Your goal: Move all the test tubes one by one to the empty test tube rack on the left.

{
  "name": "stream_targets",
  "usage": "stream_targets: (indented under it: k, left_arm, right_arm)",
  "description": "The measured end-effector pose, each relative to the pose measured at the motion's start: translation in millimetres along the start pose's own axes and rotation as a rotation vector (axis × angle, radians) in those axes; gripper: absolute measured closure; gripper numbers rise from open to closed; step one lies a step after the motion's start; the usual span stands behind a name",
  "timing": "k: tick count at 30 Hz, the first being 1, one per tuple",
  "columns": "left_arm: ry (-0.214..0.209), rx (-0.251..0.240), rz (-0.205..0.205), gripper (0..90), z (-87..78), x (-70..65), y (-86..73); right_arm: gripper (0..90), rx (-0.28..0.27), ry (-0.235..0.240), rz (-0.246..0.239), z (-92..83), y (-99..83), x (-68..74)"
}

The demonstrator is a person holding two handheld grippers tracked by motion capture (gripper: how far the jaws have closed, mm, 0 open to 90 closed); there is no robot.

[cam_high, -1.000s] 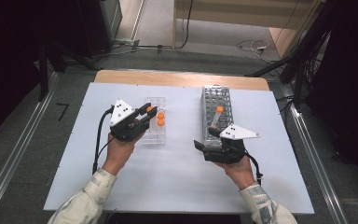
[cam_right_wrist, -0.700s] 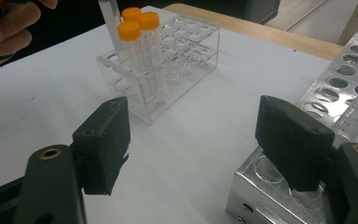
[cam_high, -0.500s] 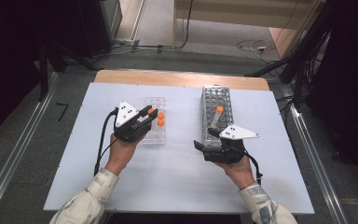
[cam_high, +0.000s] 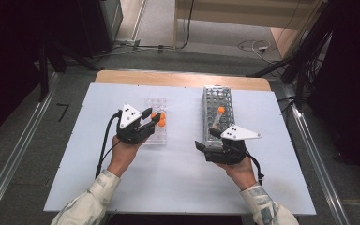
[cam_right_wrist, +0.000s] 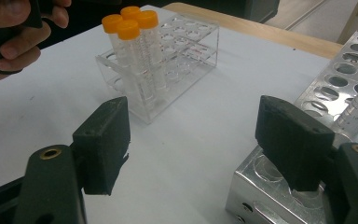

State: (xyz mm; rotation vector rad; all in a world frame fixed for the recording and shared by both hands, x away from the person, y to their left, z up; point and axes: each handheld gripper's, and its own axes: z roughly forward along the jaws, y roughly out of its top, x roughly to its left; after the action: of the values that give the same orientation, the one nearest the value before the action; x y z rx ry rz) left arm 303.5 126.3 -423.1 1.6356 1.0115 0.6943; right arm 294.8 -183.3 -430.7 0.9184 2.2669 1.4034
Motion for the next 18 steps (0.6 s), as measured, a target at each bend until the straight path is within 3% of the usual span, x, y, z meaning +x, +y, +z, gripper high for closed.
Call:
stream_targets:
  k: [5, 12, 14, 18]
  left_arm:
    - [-0.004, -0.005, -0.008, 58.2, -2.1, 0.5, 0.5]
    - [-0.033, -0.018, -0.025, 44.1, -7.9, -0.6, 2.4]
    - [-0.031, -0.013, -0.036, 35.8, -9.0, -1.4, 2.0]
    - [-0.026, -0.006, -0.048, 29.0, -10.5, -0.4, -0.1]
  right_arm:
    - [24.7, -0.001, -0.006, 0.006, -0.5, 0.0, -1.1]
    - [25.2, -0.005, -0.038, 0.014, -1.5, -0.5, -6.5]
    - [25.3, -0.01, -0.059, 0.016, -1.6, -1.0, -10.2]
    - [25.3, -0.018, -0.093, 0.035, -1.9, -1.7, -17.4]
